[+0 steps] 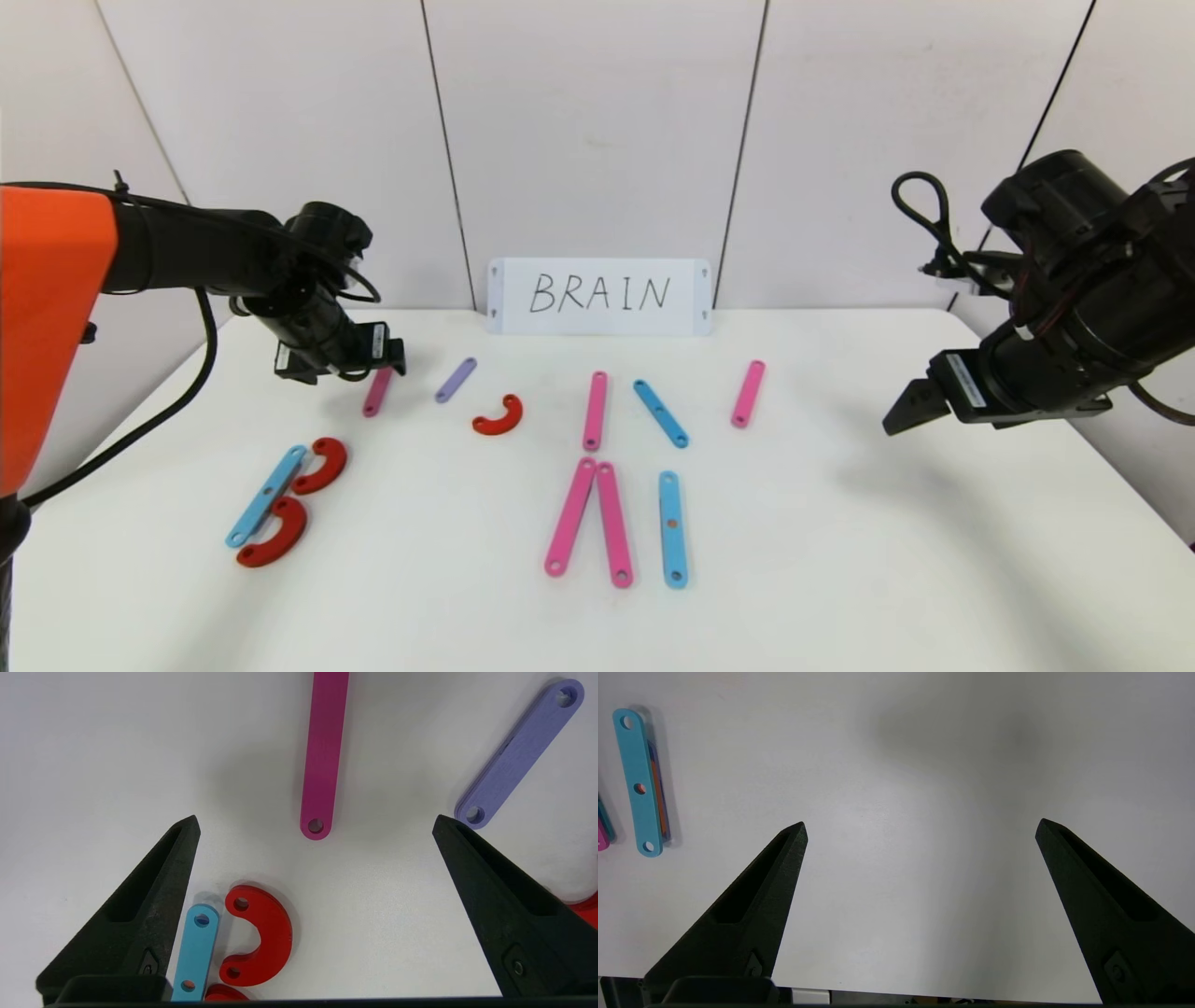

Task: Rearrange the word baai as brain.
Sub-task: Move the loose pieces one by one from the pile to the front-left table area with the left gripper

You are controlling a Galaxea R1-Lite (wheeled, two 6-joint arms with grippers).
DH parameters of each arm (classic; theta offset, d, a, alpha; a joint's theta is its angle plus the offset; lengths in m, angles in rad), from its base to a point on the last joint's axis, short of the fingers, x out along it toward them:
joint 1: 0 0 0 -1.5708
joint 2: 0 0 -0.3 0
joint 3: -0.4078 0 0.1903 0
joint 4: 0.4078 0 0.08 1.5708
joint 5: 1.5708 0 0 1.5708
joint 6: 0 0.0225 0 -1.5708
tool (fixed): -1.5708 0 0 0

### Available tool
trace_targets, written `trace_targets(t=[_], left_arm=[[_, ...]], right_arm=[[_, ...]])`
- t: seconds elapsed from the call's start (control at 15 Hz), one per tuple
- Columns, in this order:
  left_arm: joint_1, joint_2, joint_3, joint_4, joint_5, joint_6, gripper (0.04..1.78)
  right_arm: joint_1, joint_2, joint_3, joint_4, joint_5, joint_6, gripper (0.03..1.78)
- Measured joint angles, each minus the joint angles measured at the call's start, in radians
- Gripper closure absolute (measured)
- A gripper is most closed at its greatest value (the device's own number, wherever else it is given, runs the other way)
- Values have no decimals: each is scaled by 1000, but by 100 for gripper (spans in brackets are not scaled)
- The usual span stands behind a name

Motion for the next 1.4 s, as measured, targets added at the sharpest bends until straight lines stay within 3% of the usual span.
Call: trace_targets(t=[1.4], left_arm=[[17, 127, -62, -55, -4, 3, 8]], right_arm=[[4, 4, 2, 0, -1, 0, 10]])
